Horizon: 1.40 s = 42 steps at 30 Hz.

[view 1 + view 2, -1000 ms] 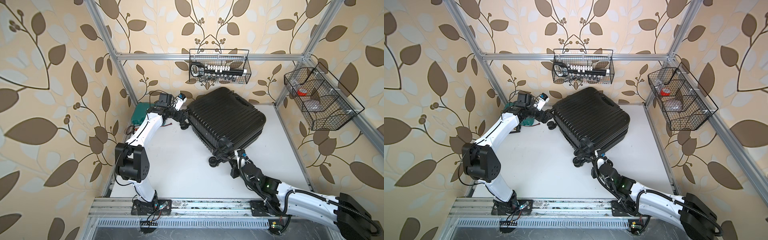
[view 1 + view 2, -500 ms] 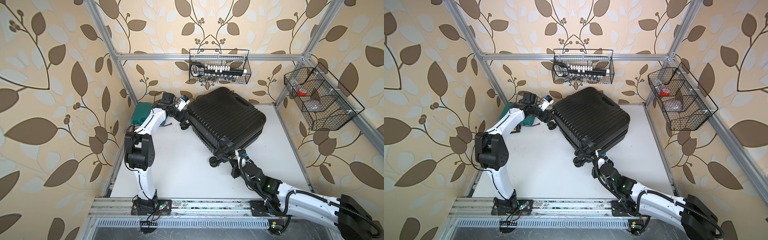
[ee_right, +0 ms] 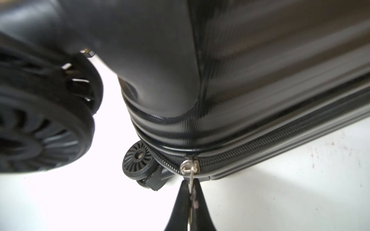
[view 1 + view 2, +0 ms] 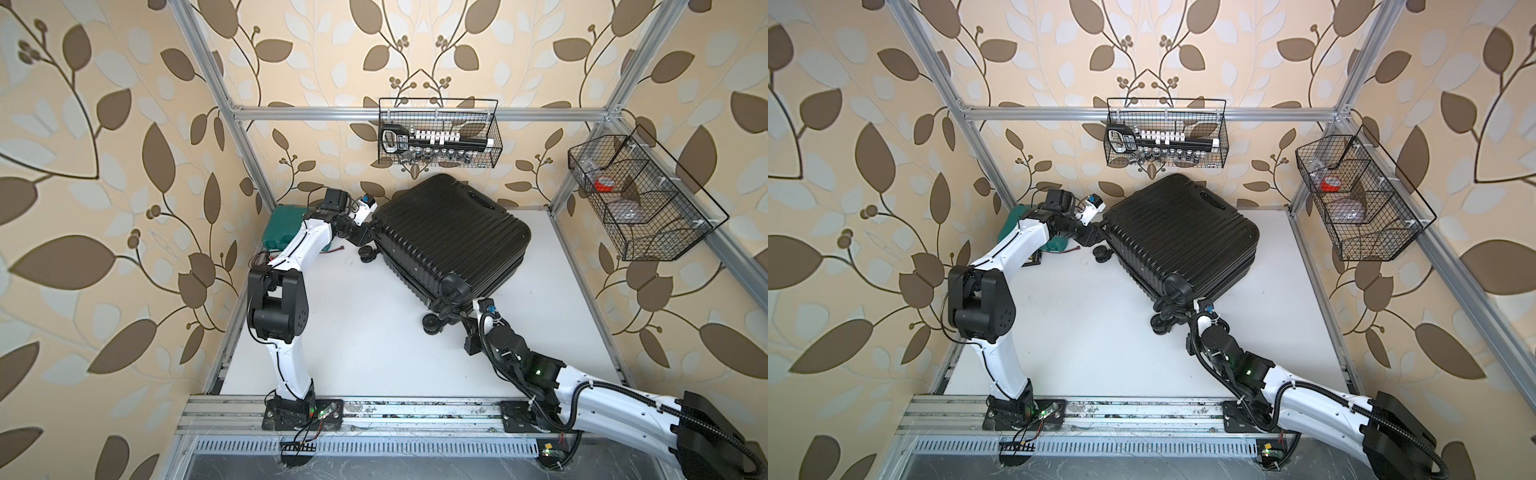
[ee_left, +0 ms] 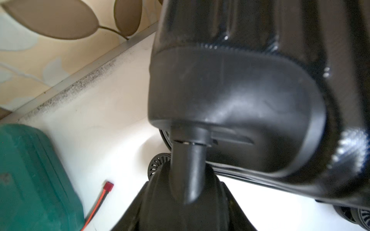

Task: Close the suitcase zippers
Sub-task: Adjust the suitcase at the center of the board.

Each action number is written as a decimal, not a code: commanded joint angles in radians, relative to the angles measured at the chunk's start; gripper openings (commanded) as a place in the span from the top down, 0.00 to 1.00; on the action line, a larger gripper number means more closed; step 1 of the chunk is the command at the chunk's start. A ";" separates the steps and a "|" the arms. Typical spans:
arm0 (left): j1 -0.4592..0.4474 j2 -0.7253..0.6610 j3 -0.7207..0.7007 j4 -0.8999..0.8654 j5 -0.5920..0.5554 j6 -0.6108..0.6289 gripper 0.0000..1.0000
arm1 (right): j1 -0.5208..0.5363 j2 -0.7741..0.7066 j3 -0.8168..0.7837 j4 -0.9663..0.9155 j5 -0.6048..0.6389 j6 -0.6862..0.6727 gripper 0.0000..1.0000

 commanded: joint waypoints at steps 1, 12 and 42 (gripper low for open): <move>-0.001 -0.195 -0.115 -0.017 -0.102 -0.170 0.61 | -0.006 0.017 0.013 0.044 0.024 -0.029 1.00; -0.004 -0.637 -0.563 0.026 -0.176 -0.403 0.58 | -0.067 0.103 0.033 0.139 -0.009 -0.094 1.00; -0.504 -0.501 -0.286 0.037 -0.146 0.386 0.13 | -0.223 0.043 0.022 0.094 -0.185 -0.113 1.00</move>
